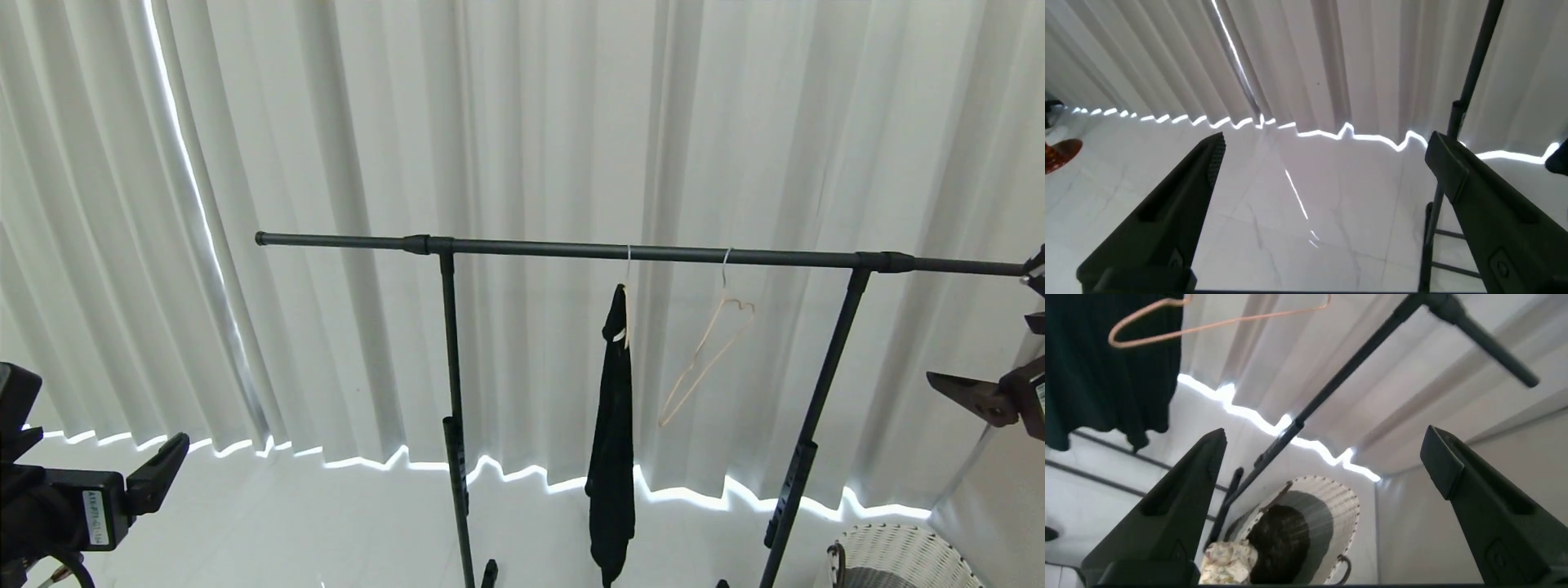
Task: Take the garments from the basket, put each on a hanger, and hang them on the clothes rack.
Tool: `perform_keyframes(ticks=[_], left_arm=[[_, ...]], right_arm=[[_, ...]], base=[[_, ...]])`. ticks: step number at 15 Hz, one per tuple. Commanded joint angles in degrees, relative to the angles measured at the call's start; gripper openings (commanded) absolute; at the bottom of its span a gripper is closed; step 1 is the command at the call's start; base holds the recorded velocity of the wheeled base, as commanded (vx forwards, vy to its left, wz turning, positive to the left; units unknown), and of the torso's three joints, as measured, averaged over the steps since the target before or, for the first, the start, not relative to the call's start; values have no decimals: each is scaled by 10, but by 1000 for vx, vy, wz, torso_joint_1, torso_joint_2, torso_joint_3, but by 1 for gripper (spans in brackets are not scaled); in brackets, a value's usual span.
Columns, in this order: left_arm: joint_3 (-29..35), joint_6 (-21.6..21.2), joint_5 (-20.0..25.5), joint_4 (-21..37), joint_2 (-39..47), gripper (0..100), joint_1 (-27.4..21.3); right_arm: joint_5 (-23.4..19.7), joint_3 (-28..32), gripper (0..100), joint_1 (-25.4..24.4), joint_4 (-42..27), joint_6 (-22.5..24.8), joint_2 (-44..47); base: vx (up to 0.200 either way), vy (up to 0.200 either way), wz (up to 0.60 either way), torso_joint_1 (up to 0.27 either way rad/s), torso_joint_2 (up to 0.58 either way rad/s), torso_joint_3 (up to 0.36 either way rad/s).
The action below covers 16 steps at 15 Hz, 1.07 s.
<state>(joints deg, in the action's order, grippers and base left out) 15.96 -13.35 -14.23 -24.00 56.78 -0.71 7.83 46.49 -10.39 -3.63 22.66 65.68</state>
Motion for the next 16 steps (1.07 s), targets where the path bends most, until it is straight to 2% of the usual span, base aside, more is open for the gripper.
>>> perform_keyframes(ticks=[1,6,8,12,14,16], left_arm=[[0,-1,0,-1,-4,100,0],[-1,-2,0,-1,-10,100,0],[-5,-2,0,-1,-10,100,0],[-19,-3,0,-1,-19,100,0],[-33,-3,0,-1,-29,100,0],[-51,-4,0,-1,-49,100,-1]], right_arm=[[0,0,100,9,-1,0,-1],[0,-3,100,34,-1,0,-2],[0,-18,100,34,16,0,-6],[1,-116,100,45,163,25,-6],[9,-146,100,51,186,40,-6],[19,-154,100,51,187,51,-6]], base=[[0,-200,0,22,2,-12],[0,-200,0,6,3,0],[0,0,0,0,0,0],[0,0,0,0,0,0],[0,0,0,0,0,0],[0,0,0,-171,356,193]])
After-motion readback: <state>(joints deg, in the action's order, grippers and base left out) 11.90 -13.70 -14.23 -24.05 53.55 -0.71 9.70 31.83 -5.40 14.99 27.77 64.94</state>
